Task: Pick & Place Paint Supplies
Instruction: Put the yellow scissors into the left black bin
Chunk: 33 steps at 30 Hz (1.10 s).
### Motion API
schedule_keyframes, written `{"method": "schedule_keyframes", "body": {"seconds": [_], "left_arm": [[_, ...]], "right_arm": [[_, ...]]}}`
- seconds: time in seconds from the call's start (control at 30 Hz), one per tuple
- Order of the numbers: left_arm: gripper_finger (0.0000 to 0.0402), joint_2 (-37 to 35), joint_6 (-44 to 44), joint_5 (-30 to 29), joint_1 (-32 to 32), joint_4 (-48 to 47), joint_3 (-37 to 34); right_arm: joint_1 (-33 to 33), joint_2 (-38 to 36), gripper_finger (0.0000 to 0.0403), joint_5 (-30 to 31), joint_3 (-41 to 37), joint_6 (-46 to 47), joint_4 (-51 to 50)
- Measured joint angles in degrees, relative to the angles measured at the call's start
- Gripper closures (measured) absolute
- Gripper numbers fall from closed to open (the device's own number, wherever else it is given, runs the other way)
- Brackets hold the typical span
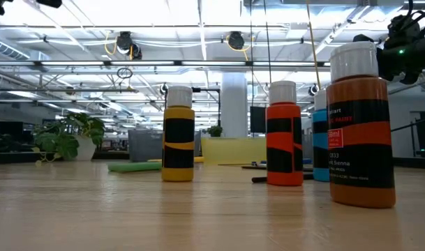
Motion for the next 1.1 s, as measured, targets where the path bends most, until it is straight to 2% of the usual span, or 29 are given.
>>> {"method": "schedule_keyframes", "body": {"seconds": [0.17, 0.27, 0.33, 0.47, 0.53, 0.67, 0.77, 0.87, 1.1], "left_arm": [[0.0096, 0.0, -11.4, 1.5, 0.0, 1.0, 0.0], [0.0096, 0.3, -13.3, -4.3, 0.0, -1.8, 0.0], [0.0096, 2.0, -12.8, -13.8, -0.1, -2.5, 0.0], [0.0096, 9.7, -12.8, -40.0, 0.0, 0.8, 0.0], [0.0096, 16.1, -12.8, -47.3, 0.2, 6.2, 0.0], [0.0096, 30.9, -15.6, -47.8, 0.5, 18.9, 0.0], [0.0096, 42.2, -19.4, -47.9, 0.5, 21.5, 2.1], [0.0096, 52.4, -22.4, -49.6, 0.9, 18.1, 6.6], [0.0096, 72.6, -22.9, -48.8, 2.8, 6.2, 21.9]], "right_arm": [[0.0, 0.0, 0.0216, 0.0, 0.0, 0.0, 0.0], [0.0, 0.0, 0.0216, 0.0, 0.0, 0.0, 0.0], [0.0, 0.0, 0.0216, 0.0, 0.0, 0.0, 0.0], [0.0, 0.0, 0.0216, 0.0, 0.0, 0.0, 0.0], [0.0, 0.0, 0.0216, 0.0, 0.0, 0.0, 0.0], [0.0, 0.0, 0.0216, 0.0, 0.0, 0.0, 0.0], [0.0, 0.0, 0.0216, 0.0, 0.0, 0.0, 0.0], [0.0, 0.0, 0.0216, 0.0, 0.0, 0.0, 0.0], [0.0, 0.2, 0.0216, 0.0, 0.0, 0.0, 0.0]]}}
